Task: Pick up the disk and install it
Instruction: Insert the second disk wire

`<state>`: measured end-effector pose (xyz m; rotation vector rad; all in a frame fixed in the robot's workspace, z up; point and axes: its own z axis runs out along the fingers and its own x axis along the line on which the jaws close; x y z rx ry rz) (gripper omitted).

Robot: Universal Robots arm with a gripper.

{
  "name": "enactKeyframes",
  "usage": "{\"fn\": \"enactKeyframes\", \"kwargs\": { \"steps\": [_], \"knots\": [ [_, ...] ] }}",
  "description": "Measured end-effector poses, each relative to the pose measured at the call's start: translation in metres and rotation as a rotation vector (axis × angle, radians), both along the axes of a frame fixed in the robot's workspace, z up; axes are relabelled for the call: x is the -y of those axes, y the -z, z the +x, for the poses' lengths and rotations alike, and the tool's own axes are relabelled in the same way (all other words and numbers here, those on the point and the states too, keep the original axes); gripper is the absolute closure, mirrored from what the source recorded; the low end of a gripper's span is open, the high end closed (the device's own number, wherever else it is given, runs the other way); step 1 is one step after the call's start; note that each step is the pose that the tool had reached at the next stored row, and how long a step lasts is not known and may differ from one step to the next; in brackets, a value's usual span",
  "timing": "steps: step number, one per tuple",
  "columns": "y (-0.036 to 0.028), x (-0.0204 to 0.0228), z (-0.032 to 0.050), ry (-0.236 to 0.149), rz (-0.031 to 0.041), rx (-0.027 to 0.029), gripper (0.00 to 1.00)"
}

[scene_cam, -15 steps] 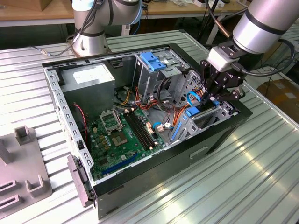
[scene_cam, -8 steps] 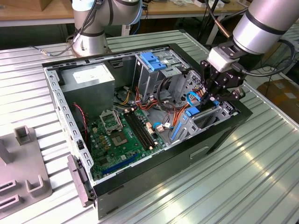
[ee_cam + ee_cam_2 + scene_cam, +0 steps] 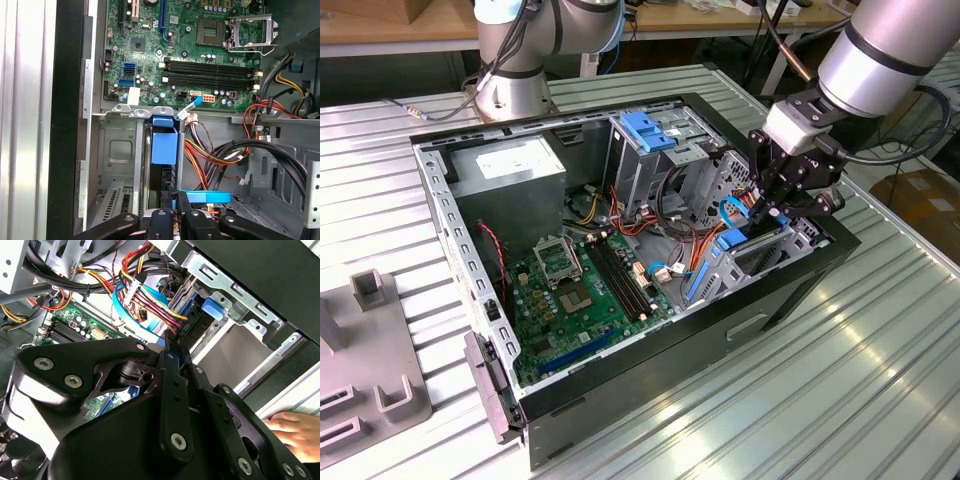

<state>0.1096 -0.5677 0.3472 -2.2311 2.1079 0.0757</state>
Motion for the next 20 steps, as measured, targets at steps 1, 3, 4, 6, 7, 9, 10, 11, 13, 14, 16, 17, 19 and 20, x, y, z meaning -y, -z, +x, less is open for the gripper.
{"fn": "enactKeyframes", "kwargs": {
  "steps": [1, 3, 4, 6, 7, 9, 10, 11, 13, 14, 16, 17, 19, 20],
  "knots": [
    [0.0000, 0.0000, 0.0000, 0.000, 0.0000, 0.0000, 0.84],
    [0.0001, 0.0000, 0.0000, 0.000, 0.0001, 0.0000, 0.84],
    [0.0002, 0.0000, 0.0000, 0.000, 0.0001, 0.0000, 0.84],
    [0.0002, 0.0000, 0.0000, 0.000, 0.0001, 0.0000, 0.84],
    [0.0002, 0.0000, 0.0000, 0.000, 0.0001, 0.0000, 0.84],
    [0.0003, 0.0000, 0.0000, 0.000, 0.0003, 0.0000, 0.84],
    [0.0004, 0.0000, 0.0000, 0.000, 0.0005, 0.0000, 0.84],
    [0.0005, 0.0000, 0.0000, 0.000, 0.0006, 0.0000, 0.84],
    [0.0013, 0.0000, 0.0000, 0.000, 0.0018, 0.0000, 0.84],
    [0.0018, 0.0000, 0.0000, 0.000, 0.0024, 0.0001, 0.84],
    [0.0035, 0.0000, 0.0000, 0.000, 0.0028, 0.0000, 0.84],
    [0.0045, 0.0001, 0.0000, 0.000, 0.0026, 0.0000, 0.84],
    [0.0069, 0.0001, 0.0000, 0.000, 0.0024, -0.0001, 0.84],
    [0.0078, 0.0000, 0.0000, 0.000, 0.0033, -0.0001, 0.84]
  ]
}}
